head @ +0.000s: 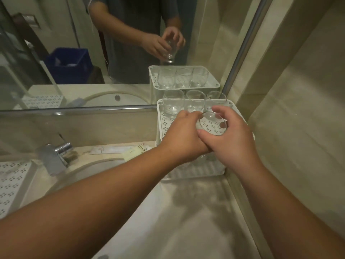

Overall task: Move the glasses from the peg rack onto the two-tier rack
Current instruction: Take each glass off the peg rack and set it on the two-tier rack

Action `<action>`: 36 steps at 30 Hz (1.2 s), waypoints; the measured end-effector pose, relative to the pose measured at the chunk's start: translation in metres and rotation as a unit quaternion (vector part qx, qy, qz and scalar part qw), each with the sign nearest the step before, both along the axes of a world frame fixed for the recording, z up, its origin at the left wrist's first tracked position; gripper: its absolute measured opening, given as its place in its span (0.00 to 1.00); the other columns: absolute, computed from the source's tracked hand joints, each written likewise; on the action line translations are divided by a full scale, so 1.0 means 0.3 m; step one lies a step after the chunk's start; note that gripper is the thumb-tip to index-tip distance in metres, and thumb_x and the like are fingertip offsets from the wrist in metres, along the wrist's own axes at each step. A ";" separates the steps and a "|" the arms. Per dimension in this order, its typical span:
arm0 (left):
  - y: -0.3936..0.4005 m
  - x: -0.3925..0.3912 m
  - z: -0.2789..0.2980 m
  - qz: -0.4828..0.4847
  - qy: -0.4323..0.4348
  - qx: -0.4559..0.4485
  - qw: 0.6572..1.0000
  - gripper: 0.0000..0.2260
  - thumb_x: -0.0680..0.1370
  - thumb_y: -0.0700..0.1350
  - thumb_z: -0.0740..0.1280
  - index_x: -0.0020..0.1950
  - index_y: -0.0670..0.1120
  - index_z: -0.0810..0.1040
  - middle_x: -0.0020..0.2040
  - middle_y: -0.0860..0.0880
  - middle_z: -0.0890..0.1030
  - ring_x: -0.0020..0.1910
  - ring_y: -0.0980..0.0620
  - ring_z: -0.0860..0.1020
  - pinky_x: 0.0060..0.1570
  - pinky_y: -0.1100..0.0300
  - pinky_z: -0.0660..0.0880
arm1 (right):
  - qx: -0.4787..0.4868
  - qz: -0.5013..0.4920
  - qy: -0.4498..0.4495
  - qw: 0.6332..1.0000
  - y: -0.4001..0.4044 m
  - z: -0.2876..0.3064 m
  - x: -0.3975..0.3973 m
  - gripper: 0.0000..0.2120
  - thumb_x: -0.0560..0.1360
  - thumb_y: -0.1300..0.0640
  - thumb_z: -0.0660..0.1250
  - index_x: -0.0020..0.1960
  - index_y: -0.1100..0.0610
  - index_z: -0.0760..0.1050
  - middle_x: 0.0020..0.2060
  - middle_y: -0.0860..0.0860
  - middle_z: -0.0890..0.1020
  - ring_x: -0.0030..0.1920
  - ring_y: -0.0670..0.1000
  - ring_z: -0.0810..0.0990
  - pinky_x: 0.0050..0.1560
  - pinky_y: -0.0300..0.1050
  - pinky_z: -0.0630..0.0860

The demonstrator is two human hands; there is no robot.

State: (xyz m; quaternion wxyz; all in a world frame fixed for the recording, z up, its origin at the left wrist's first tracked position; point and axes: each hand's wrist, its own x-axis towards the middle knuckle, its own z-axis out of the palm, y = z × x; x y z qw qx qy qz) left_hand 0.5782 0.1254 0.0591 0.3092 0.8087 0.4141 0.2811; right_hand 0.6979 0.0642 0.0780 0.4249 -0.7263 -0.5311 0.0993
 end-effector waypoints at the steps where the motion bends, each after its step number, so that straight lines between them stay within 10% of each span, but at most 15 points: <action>1: 0.019 -0.006 0.005 0.004 0.010 0.001 1.000 0.41 0.62 0.59 0.74 0.73 0.49 0.70 0.62 0.49 0.73 0.51 0.56 0.74 0.51 0.64 0.70 | 0.001 0.004 0.002 1.000 0.020 -0.001 -0.002 0.31 0.64 0.45 0.78 0.65 0.42 0.72 0.57 0.40 0.77 0.55 0.40 0.74 0.57 0.39 0.72; 20: 0.230 -0.037 -0.073 0.147 0.121 -0.008 0.982 0.37 0.69 0.53 0.75 0.76 0.48 0.68 0.63 0.49 0.81 0.61 0.48 0.79 0.51 0.56 0.75 | -0.070 0.083 -0.013 0.994 0.339 -0.120 -0.034 0.35 0.67 0.45 0.78 0.70 0.48 0.69 0.64 0.49 0.77 0.63 0.48 0.74 0.56 0.38 0.67; 36: 0.216 -0.021 -0.120 0.190 0.032 -0.044 0.980 0.35 0.72 0.48 0.71 0.77 0.49 0.63 0.66 0.47 0.78 0.68 0.45 0.74 0.63 0.45 0.74 | -0.058 0.088 0.006 0.994 0.359 -0.146 -0.025 0.33 0.66 0.44 0.79 0.66 0.48 0.70 0.63 0.46 0.75 0.64 0.47 0.73 0.57 0.37 0.66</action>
